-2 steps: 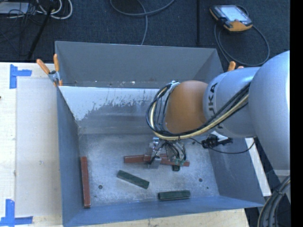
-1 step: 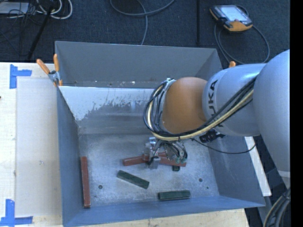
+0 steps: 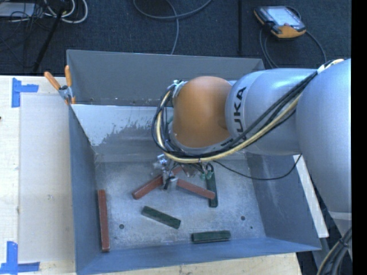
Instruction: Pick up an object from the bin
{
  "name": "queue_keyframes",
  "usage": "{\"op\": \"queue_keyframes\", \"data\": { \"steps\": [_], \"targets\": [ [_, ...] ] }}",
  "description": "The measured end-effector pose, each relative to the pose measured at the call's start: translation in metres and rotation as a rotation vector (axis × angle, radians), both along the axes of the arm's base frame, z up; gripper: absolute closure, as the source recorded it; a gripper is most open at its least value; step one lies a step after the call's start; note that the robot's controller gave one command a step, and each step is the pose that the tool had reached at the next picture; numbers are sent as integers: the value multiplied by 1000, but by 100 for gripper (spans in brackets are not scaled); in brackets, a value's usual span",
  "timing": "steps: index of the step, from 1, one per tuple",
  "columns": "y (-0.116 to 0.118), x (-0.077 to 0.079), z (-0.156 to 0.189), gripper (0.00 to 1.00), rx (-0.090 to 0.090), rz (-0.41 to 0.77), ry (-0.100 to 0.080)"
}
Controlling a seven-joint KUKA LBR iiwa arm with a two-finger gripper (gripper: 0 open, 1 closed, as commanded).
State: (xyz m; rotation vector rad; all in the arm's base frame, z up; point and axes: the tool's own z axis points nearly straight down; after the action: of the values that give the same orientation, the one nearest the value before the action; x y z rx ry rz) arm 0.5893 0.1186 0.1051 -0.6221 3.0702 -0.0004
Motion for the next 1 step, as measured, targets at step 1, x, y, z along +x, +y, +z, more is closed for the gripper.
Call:
{"op": "queue_keyframes", "data": {
  "steps": [1],
  "targets": [
    [-11,-32,-23,100,0,274,7]
  ]
}}
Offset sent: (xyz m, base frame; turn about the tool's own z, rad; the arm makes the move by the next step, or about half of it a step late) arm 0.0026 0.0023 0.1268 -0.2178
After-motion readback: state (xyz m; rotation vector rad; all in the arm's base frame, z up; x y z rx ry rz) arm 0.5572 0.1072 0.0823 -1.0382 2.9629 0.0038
